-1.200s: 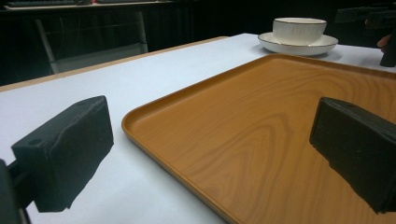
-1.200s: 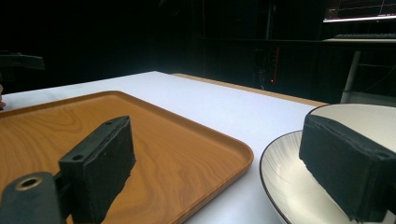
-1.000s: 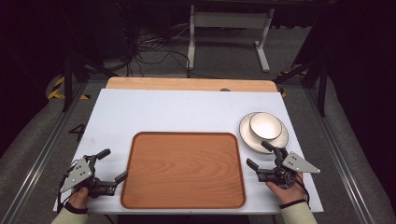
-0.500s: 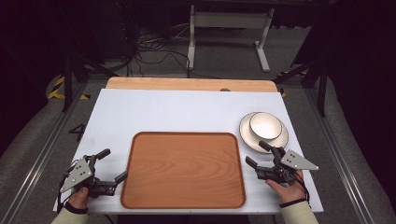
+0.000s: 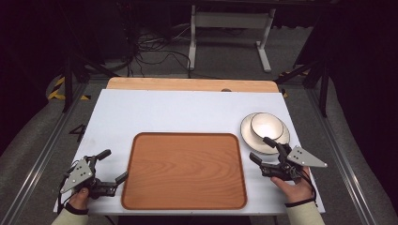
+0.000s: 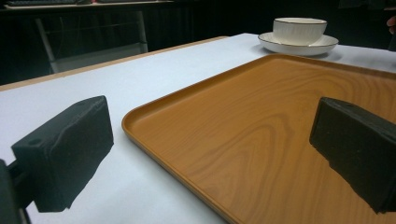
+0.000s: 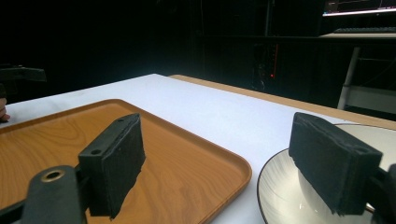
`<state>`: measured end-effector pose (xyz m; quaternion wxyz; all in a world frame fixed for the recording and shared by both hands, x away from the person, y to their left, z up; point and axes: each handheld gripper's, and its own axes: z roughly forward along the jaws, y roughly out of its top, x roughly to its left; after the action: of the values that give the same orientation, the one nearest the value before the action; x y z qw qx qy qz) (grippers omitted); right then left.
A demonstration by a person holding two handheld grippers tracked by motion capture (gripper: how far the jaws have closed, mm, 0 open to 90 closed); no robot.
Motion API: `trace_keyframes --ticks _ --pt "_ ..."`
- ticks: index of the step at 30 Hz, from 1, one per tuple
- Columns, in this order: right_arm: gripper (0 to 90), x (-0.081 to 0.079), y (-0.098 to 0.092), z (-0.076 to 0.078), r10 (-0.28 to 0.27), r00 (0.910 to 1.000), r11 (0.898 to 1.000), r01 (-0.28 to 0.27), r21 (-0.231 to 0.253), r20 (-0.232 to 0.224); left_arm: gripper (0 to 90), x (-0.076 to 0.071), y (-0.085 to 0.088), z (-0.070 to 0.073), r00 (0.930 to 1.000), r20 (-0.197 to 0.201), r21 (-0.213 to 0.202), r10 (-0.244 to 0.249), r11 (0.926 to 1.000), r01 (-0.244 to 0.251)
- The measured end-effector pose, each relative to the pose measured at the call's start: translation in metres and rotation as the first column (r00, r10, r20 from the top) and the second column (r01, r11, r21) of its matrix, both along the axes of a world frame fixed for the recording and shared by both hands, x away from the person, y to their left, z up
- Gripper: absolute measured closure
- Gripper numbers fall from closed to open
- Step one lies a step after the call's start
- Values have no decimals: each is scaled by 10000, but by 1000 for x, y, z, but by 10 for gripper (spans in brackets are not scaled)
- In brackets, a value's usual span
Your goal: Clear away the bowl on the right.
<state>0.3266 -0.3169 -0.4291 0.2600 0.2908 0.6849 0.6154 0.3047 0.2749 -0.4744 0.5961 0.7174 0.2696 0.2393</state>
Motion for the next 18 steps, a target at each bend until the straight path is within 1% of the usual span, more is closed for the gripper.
trace_keyframes --ticks 4,8,13,18 --pt "202 0 0 7 21 10000 10000 -21 -38 -4 3 0 0 0 10000 -7 -5 3 10000 -3" --pt "202 -1 1 15 42 10000 10000 -42 -42 36 3 0 0 0 10000 -7 -9 7 10000 -7" --pt "202 -2 2 20 10 10000 10000 -10 -65 80 3 0 0 0 10000 -3 -3 6 10000 -6" --pt "202 1 2 25 18 10000 9999 -19 -110 -29 3 0 0 0 10000 -9 -17 16 10000 -16"
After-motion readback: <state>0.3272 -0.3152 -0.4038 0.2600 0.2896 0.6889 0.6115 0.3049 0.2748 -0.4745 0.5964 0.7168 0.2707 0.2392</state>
